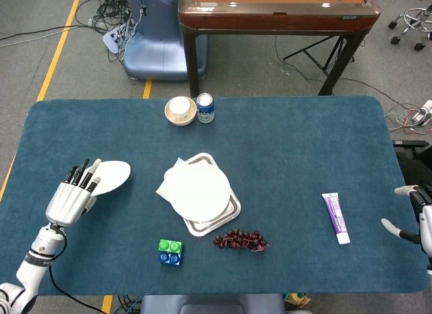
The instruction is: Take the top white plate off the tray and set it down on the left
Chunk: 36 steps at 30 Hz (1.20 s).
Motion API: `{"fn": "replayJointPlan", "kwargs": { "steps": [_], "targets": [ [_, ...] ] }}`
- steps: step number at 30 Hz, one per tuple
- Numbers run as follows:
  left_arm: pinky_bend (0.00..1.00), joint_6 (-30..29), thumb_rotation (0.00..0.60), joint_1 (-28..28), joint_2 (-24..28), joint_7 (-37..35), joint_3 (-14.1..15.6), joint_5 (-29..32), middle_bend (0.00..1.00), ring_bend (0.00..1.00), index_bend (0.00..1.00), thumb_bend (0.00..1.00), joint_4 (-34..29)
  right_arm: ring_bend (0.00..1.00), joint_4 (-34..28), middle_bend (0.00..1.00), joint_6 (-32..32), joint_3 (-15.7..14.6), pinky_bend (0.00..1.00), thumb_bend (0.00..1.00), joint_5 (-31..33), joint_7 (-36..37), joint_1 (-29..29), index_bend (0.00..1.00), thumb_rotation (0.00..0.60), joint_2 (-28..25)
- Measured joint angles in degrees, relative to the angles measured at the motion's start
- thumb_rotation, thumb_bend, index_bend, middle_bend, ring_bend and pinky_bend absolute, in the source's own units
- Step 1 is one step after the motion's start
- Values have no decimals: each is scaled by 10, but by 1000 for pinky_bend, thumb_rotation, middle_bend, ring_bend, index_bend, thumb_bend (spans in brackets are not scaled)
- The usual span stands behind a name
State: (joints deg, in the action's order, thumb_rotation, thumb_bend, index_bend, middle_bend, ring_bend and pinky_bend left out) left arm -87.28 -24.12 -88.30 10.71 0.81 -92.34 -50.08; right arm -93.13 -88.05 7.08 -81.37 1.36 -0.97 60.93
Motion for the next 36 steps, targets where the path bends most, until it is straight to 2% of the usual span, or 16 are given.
{"fn": "replayJointPlan", "kwargs": {
  "steps": [9,14,25,36],
  "targets": [
    [212,-2,600,11,16,37,3,-13,105,0,347,258,-57,214,-1,343,0,-1,228,0,-1,0,0,359,600,0],
    [212,9,600,11,18,40,4,-15,105,0,359,243,-69,215,-1,343,-1,0,228,0,0,2,0,360,600,-1],
    [212,30,600,14,20,57,6,-18,105,0,309,124,-96,214,0,343,-1,0,228,0,0,4,1,360,600,-1],
    [212,38,600,19,25,64,5,-20,105,0,283,112,-123,214,0,343,-2,1,228,0,0,7,1,360,600,-2]
  ]
}}
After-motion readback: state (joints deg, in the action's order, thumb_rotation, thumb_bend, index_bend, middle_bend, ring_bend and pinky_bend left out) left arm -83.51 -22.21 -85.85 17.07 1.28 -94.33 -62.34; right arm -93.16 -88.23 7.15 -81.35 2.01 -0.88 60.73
